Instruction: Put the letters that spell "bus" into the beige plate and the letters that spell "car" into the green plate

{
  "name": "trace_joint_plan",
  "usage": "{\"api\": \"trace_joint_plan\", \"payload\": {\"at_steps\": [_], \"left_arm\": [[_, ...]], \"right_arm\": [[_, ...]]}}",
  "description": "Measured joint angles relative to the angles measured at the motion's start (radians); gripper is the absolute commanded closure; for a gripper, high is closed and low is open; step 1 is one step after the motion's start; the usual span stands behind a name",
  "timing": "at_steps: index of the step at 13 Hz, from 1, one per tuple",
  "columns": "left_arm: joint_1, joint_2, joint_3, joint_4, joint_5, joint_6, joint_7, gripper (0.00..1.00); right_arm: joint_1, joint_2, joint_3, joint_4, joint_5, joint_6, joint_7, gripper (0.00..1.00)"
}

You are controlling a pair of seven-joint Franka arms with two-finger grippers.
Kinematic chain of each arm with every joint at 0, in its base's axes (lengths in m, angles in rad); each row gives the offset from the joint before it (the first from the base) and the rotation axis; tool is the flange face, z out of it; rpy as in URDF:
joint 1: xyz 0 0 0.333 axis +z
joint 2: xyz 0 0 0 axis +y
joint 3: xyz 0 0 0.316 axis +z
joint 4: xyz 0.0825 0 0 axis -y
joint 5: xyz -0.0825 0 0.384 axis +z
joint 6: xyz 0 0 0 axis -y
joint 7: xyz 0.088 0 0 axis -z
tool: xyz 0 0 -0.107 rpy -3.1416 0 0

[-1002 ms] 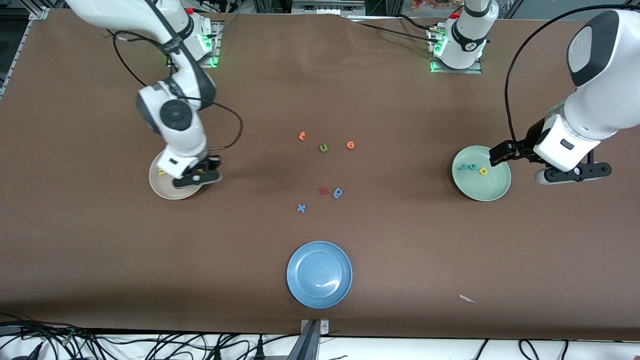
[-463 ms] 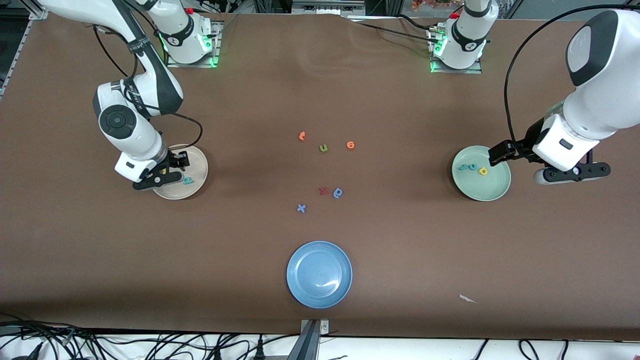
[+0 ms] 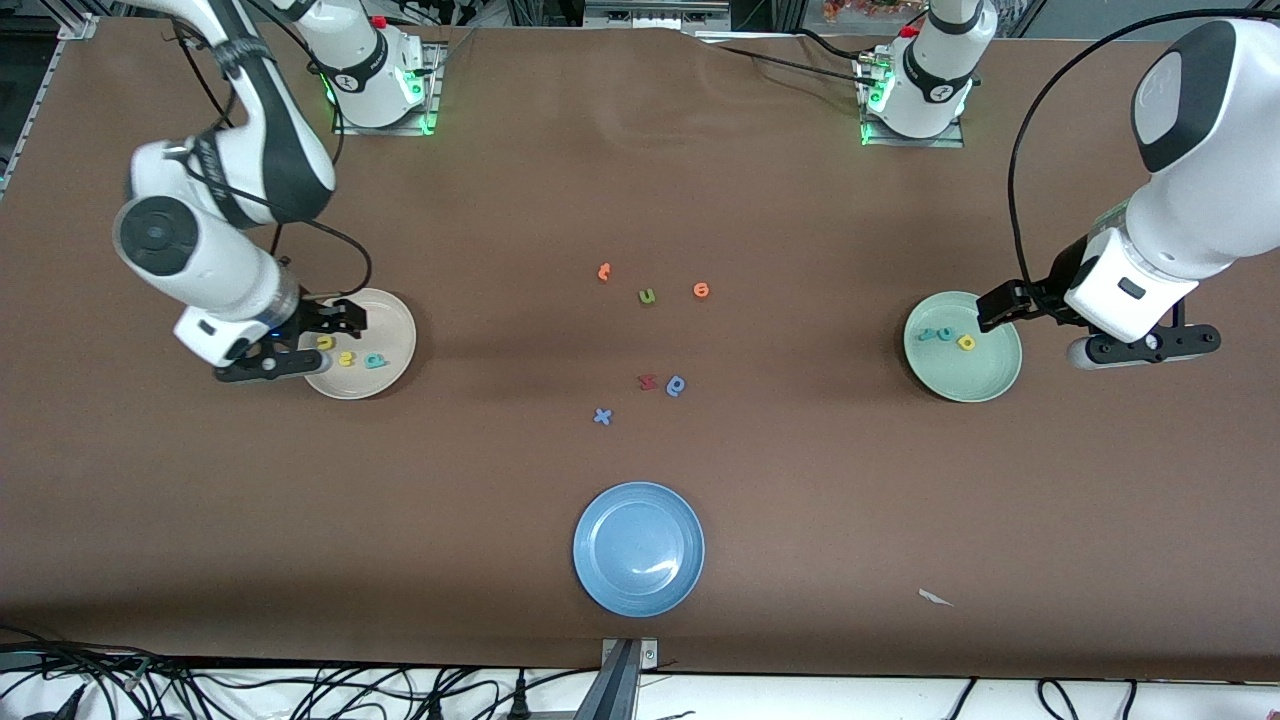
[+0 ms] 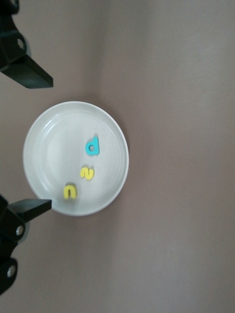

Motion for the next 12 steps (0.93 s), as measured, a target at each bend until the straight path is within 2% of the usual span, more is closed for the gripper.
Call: {"api": "trace_joint_plan", "payload": {"at_steps": [2, 3, 5, 6, 8, 12], "left_arm": [[0.000, 0.000, 0.000, 0.000, 0.000, 0.000, 0.000, 0.00], [0.000, 0.000, 0.000, 0.000, 0.000, 0.000, 0.000, 0.00], [0.000, 0.000, 0.000, 0.000, 0.000, 0.000, 0.000, 0.00], [0.000, 0.000, 0.000, 0.000, 0.000, 0.000, 0.000, 0.00], [0.000, 0.000, -0.001, 0.001, 0.000, 0.001, 0.000, 0.00], [0.000, -0.001, -0.001, 0.002, 0.000, 0.001, 0.000, 0.00]], "right_arm": [[0.004, -0.008, -0.005, 0.146, 0.011, -0.160, 0.000, 0.00], [0.026, -0.009, -0.034, 0.209, 0.033, -0.224, -0.001, 0.00], [0.150, -0.012, -0.205, 0.292, 0.098, -0.302, -0.009, 0.00], [0.183, -0.012, -0.262, 0.320, 0.127, -0.319, -0.035, 0.00], [0.191, -0.011, -0.294, 0.365, 0.139, -0.359, -0.086, 0.00], [0.191, -0.008, -0.303, 0.432, 0.139, -0.432, -0.105, 0.00]]}}
